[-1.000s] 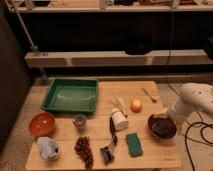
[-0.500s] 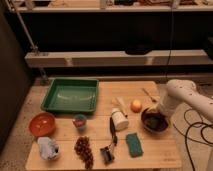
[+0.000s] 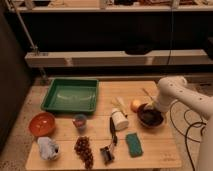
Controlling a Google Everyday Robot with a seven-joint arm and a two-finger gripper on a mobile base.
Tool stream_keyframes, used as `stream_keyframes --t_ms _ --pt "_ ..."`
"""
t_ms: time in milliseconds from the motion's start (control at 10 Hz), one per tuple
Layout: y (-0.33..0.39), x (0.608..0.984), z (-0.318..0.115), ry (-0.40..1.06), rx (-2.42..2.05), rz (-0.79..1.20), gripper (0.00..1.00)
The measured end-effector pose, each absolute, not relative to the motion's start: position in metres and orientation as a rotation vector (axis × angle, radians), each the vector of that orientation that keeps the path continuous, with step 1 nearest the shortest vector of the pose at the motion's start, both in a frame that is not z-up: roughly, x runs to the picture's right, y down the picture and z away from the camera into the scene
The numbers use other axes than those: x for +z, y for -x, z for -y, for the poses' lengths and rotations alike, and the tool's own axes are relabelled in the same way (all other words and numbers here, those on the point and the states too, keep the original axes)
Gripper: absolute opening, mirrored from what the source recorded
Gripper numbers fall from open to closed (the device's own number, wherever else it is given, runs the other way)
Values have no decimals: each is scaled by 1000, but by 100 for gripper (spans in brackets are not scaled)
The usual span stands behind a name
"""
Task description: Wipe red bowl with eraser
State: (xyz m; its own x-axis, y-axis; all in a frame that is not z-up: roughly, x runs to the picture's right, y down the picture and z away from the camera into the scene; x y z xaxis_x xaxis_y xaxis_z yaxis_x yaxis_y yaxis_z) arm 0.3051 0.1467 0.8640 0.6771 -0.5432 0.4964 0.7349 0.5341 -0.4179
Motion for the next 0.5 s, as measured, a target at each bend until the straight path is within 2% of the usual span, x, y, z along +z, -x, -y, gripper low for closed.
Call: stream_keyframes --t_ms 500 --pt "-299 874 -130 635 -801 301 80"
